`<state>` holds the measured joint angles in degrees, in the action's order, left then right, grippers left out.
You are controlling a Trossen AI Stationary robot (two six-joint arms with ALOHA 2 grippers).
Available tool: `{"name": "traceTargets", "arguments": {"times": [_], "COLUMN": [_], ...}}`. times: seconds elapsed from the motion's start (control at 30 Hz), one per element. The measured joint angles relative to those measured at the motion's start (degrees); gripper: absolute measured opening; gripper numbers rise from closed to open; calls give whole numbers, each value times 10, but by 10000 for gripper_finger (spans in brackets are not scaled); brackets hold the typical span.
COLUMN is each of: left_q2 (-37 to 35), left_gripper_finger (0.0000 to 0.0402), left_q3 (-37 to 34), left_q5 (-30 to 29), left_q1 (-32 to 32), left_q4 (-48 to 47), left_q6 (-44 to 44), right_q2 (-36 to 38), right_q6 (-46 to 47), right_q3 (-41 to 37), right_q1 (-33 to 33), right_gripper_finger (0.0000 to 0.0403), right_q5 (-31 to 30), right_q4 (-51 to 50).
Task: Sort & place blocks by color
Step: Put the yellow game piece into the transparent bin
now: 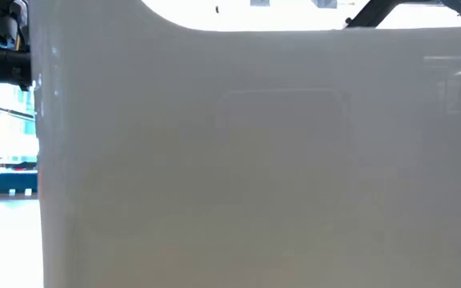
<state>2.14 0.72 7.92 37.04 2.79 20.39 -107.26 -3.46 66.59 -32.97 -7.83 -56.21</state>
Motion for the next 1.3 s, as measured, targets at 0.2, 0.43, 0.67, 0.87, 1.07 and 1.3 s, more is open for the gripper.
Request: {"name": "traceTargets", "arguments": {"times": [0.2, 0.43, 0.67, 0.87, 1.07, 1.3], "left_q2": [0, 0, 0, 0, 0, 0], "left_gripper_finger": [231, 231, 231, 231, 231, 231], "left_q3": [0, 0, 0, 0, 0, 0], "left_q5": [0, 0, 0, 0, 0, 0], "left_q1": [0, 0, 0, 0, 0, 0], "left_q4": [0, 0, 0, 0, 0, 1], "left_q6": [6, 6, 55, 94, 94, 94], "right_q2": [0, 0, 0, 20, 66, 139], "right_q6": [13, 31, 81, 105, 186, 288], "right_q3": [0, 1, 1, 1, 1, 1], "right_q1": [0, 0, 7, 40, 67, 96], "right_gripper_finger": [148, 105, 105, 105, 105, 105], "right_q5": [36, 36, 51, 53, 53, 55], "right_q4": [-4, -16, -75, -91, -93, -82]}}
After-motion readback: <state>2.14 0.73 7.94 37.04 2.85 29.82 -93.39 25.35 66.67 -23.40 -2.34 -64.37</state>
